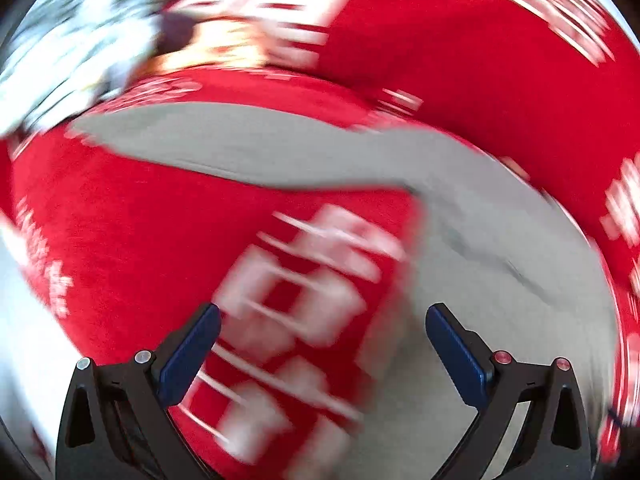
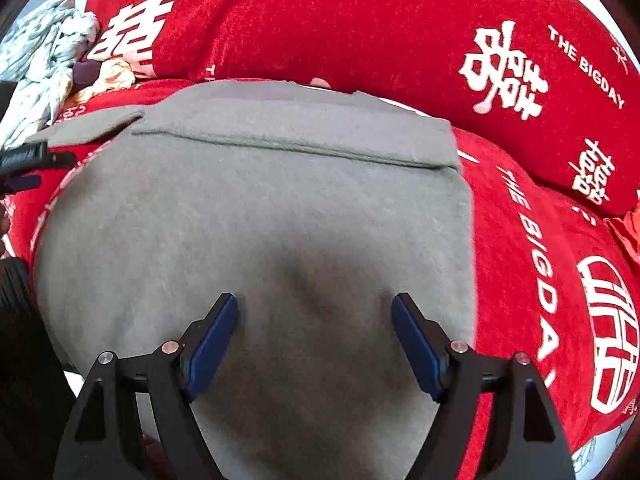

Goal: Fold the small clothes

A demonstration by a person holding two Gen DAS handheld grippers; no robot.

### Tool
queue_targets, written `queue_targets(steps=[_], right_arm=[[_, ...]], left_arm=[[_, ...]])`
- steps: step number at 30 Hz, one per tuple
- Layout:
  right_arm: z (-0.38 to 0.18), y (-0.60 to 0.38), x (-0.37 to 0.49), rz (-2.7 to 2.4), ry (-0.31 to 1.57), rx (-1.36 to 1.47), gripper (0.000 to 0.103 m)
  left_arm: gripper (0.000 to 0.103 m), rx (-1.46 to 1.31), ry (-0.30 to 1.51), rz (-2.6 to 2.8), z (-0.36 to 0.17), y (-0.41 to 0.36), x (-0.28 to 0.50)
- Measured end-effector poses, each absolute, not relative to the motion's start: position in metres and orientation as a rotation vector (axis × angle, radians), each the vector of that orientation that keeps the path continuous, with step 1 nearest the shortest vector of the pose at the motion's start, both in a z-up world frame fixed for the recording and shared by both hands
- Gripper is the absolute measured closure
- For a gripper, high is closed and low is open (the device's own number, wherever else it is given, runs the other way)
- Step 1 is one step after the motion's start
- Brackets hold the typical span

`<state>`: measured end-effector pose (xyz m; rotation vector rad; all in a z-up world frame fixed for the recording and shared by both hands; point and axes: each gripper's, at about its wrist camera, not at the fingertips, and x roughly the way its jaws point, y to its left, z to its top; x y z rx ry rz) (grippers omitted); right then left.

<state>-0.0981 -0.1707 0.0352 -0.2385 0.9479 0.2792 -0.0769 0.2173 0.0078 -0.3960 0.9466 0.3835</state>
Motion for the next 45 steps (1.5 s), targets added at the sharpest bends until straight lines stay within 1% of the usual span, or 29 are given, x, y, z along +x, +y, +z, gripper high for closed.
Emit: queue_targets(steps=[5,10,12,17,24,25,26,27,29,31,32,34,40,45], right_arm=[[0.038,-0.139,-0.09,0.326,0.943,-0.277,0.021],[0.041,-0.111,-0.083,0.357,0.94,-0.325,0.021],[0.04,-0.104,-0.079,0.361,0.944,-0.334,0.021],[0.035,-0.083,-0.067,0.368,0.969,-0.381,0.021],[0.038,-0.059,-0.049,0.38,0.978,-0.399,0.021],[0.038,-0.054,-0.045,0.383,0.981,-0.397,0.021],[0.038,-0.05,-0.041,0.384,0.984,-0.396,0.021],[0.038,-0.045,-0.038,0.388,0.987,-0.393,0.021],[0.039,-0.036,-0.032,0.395,0.987,-0.393,0.021],[0.042,-0.027,-0.028,0.406,0.98,-0.4,0.021],[0.043,-0.022,-0.026,0.414,0.974,-0.405,0.021],[0.047,-0.013,-0.022,0.426,0.959,-0.416,0.021],[0.063,0.026,0.015,0.481,0.898,-0.415,0.021],[0.055,0.088,0.072,0.501,0.911,-0.413,0.021]], left_arm=[[0.0,-0.529,0.893,0.659,0.0,0.318,-0.067],[0.0,-0.667,0.883,0.813,-0.024,0.394,-0.062],[0.0,-0.629,0.856,0.852,-0.021,0.403,-0.053],[0.0,-0.584,0.86,0.875,-0.023,0.427,-0.019],[0.001,-0.543,0.838,0.911,-0.02,0.427,0.0],[0.009,-0.534,0.833,0.918,-0.019,0.426,0.0],[0.02,-0.527,0.824,0.924,-0.016,0.424,-0.001],[0.027,-0.53,0.813,0.919,-0.013,0.424,-0.002],[0.051,-0.546,0.798,0.905,-0.01,0.427,-0.001],[0.062,-0.569,0.79,0.892,-0.008,0.431,-0.002],[0.074,-0.584,0.784,0.88,-0.007,0.433,-0.003],[0.092,-0.627,0.781,0.83,-0.006,0.437,-0.005],[0.092,-0.735,0.746,0.738,0.003,0.446,-0.022],[0.092,-0.682,0.716,0.707,0.02,0.442,-0.031]])
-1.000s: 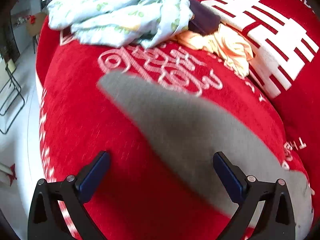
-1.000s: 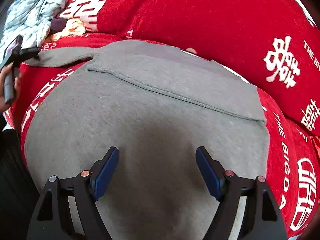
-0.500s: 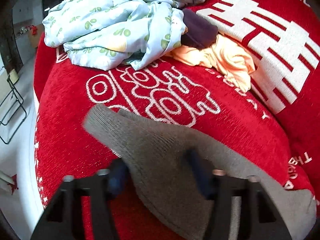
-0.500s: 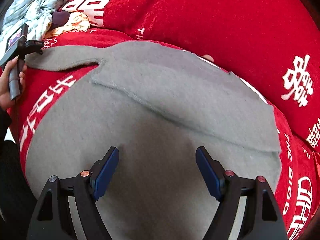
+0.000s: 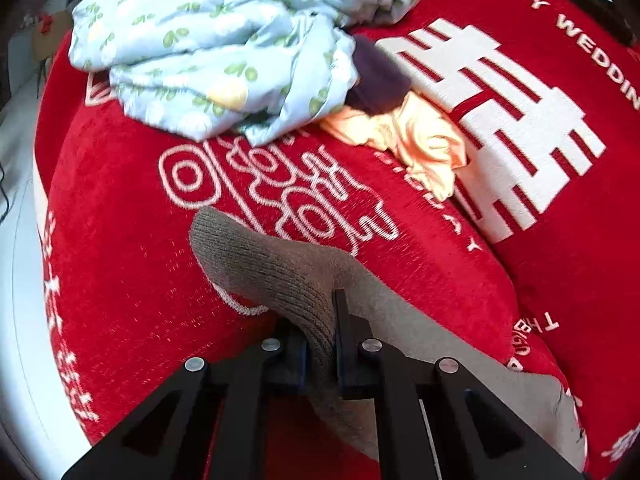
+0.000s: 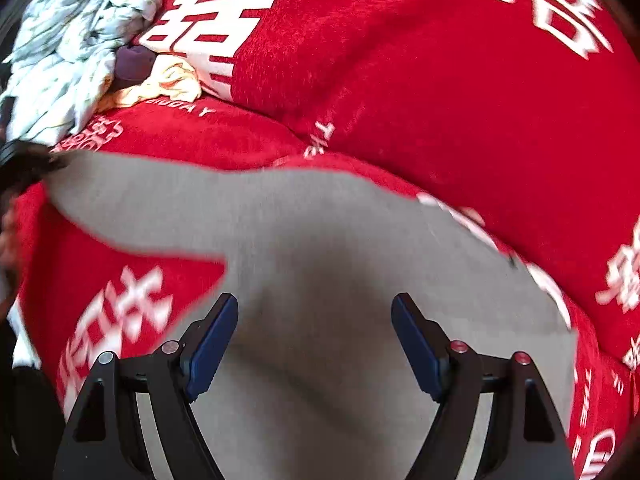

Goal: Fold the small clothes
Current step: 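Close the left tool on the other sleeve's cuff, then fold the held sleeve across the sweater body with the left tool, then open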

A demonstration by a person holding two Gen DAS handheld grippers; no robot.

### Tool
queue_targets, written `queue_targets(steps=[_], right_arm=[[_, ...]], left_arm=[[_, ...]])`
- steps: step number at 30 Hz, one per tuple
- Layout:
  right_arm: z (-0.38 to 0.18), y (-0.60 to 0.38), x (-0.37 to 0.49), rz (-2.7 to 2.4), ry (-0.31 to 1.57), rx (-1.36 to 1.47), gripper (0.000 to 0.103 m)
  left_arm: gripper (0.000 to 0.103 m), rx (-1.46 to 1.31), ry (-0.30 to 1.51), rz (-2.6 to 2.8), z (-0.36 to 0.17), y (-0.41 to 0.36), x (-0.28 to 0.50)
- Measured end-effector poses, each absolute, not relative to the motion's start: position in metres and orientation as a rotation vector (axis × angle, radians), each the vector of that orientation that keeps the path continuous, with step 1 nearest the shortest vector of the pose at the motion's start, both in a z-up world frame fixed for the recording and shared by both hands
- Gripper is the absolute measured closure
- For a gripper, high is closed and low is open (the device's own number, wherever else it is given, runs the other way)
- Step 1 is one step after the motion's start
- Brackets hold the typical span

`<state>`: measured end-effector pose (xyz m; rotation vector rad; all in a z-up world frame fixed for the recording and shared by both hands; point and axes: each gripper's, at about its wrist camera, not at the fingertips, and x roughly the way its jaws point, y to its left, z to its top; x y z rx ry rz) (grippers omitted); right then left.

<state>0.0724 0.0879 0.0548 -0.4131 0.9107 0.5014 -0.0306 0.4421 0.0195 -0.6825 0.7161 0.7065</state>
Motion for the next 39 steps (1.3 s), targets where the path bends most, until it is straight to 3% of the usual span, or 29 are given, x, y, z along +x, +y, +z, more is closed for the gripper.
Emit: queue_targets(steps=[7,15,28,39], right_arm=[[-0.005,0.15,0.128,0.377,1.026,-0.47,0.021],[0.012,0.162,0.119,0.505,0.995,-0.425,0.021],[0.061,0.008,0.108,0.347,0.941,-0.328,0.021],[0.056,-0.091,0.106,0.269,0.975,-0.243,0.021]], left_arm=[[0.092,-0.608,0.707,0.683,0.036,0.43,-0.031],[0.092,-0.514,0.714,0.609,0.064,0.39,-0.011],[0.092,-0.34,0.834,0.404,0.086,0.252,0.056],[0.092,-0.178,0.897,0.259,0.097,0.104,0.095]])
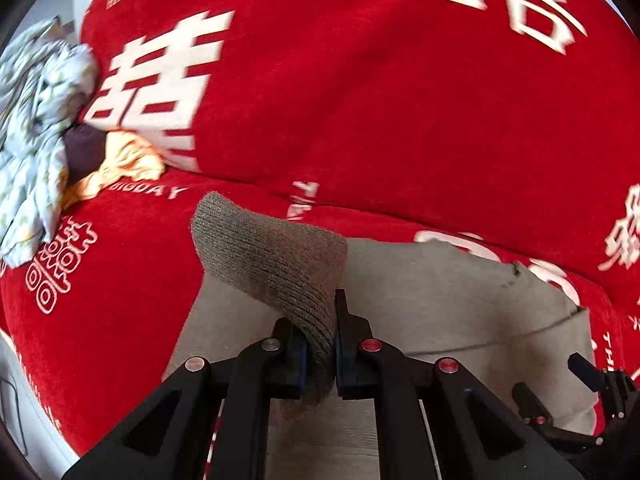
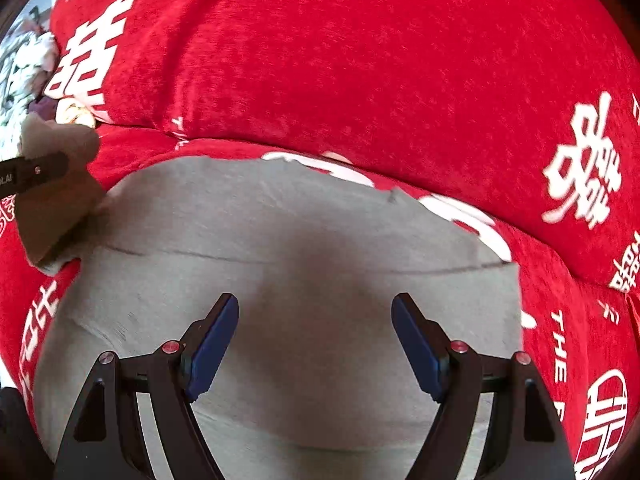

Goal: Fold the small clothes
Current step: 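Fold the held sleeve across the sweater body with the left tool, then open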

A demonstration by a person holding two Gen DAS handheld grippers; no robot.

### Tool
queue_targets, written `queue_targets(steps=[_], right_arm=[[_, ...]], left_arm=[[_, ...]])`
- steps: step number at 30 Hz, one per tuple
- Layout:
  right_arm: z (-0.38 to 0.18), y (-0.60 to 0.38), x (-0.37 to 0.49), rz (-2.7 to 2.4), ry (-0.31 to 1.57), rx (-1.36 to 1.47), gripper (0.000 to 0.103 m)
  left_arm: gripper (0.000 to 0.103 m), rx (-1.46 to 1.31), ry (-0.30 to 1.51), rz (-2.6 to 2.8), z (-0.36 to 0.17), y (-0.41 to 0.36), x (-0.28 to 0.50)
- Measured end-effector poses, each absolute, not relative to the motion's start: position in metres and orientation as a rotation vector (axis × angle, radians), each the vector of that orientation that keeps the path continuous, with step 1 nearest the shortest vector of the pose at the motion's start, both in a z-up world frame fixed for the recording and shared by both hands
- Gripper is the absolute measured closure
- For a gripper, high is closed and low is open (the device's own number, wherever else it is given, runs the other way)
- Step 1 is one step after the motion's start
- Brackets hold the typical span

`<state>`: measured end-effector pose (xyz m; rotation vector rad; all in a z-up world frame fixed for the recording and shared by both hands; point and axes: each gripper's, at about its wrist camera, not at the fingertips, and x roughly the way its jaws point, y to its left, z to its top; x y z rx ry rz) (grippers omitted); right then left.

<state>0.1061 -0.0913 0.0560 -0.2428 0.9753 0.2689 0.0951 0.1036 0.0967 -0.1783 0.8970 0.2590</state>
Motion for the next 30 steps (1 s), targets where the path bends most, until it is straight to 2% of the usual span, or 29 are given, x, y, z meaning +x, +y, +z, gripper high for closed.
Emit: queue_targets(steps=[16,23,30], right_arm=[[0.059,-0.207,0.094,0.203,0.949,-0.061,0.021],[0.053,-0.248,0.093,0.175,0.957,0.001,0.021],[0.043,-0.269,0.092,0.162,0.964,0.03,0.021]], left_arm=[[0.093,-0.004,0.879,0.139,0.124,-0.043,0.096],[0.093,0.078,0.909,0.07,0.109,-0.102,0.092],[0.093,0.11,0.973,0.065,0.079,-0.124,0.099]])
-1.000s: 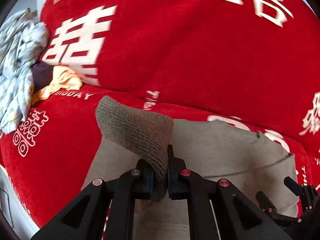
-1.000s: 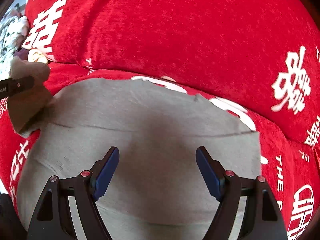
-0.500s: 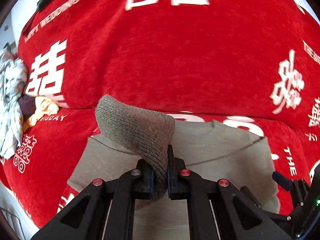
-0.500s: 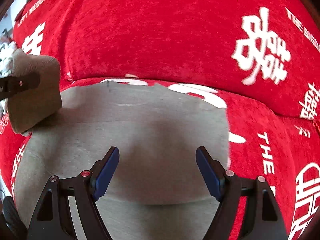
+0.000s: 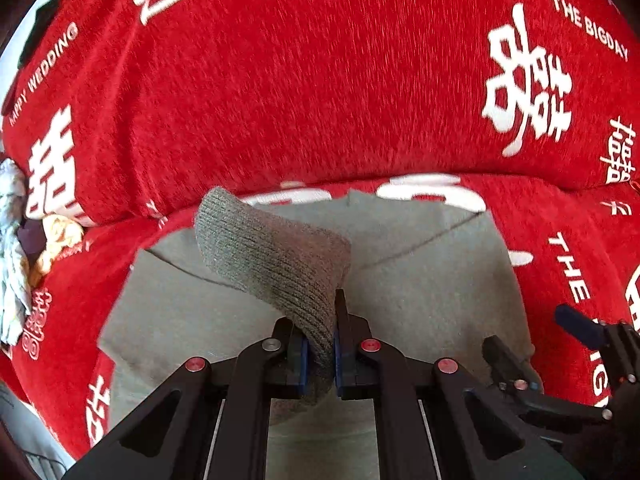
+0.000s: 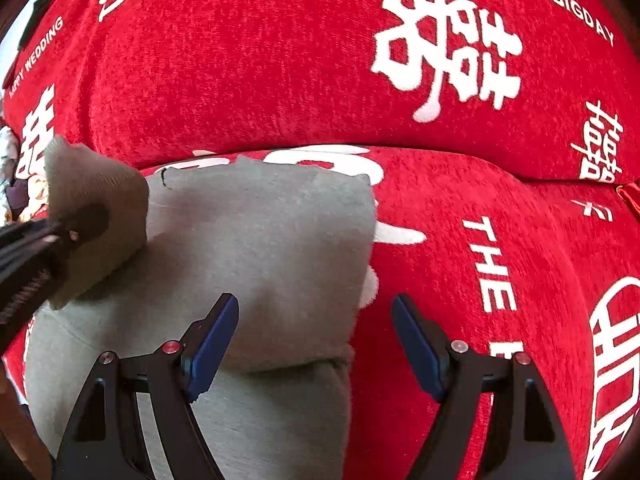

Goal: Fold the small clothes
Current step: 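Fold the held sleeve across the sweater body with the left tool, then open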

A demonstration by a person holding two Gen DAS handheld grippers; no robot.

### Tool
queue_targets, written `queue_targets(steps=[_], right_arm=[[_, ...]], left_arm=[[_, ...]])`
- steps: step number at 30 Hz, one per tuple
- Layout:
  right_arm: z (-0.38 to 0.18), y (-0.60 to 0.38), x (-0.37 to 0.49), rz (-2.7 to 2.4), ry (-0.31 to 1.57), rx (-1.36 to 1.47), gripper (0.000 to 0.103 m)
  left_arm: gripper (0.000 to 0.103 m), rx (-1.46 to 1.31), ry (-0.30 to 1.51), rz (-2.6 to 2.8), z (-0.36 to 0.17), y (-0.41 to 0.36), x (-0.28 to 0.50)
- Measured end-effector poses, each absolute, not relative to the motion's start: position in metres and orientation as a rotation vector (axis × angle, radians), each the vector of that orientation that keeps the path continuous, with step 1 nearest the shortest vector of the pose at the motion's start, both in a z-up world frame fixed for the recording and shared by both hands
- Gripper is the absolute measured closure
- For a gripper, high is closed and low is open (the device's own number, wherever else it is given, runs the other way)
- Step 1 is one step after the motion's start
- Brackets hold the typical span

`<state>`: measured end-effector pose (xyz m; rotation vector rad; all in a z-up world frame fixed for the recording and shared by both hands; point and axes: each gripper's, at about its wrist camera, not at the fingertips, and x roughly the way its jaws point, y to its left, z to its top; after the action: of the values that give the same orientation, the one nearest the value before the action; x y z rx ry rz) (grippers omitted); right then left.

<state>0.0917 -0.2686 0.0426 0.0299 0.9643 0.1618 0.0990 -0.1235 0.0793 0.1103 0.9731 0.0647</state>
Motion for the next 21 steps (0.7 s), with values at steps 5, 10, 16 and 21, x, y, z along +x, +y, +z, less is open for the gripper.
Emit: queue_targets(steps=[5,10,16,21], right_arm=[[0.042,-0.282,0.089,0.149,0.957,0.058,0.021],[0.042,-0.293,0.083,0.127,0.941,0.054,0.021],[0.034,-0.311,0.078,0.107,0.947,0.071,0.021],[0.031,-0.323,0.074,0.095,0.944,0.089,0.021]], left_arm=[[0.093,0.113,0.99,0.028,0.071,-0.138,0.1],[0.093,0.138,1.001,-0.003,0.067,-0.156,0.102],[0.092,0.152,1.04,-0.022,0.055,-0.173,0.11],[0.034,0.13,1.083,-0.051,0.041,-0.175,0.106]])
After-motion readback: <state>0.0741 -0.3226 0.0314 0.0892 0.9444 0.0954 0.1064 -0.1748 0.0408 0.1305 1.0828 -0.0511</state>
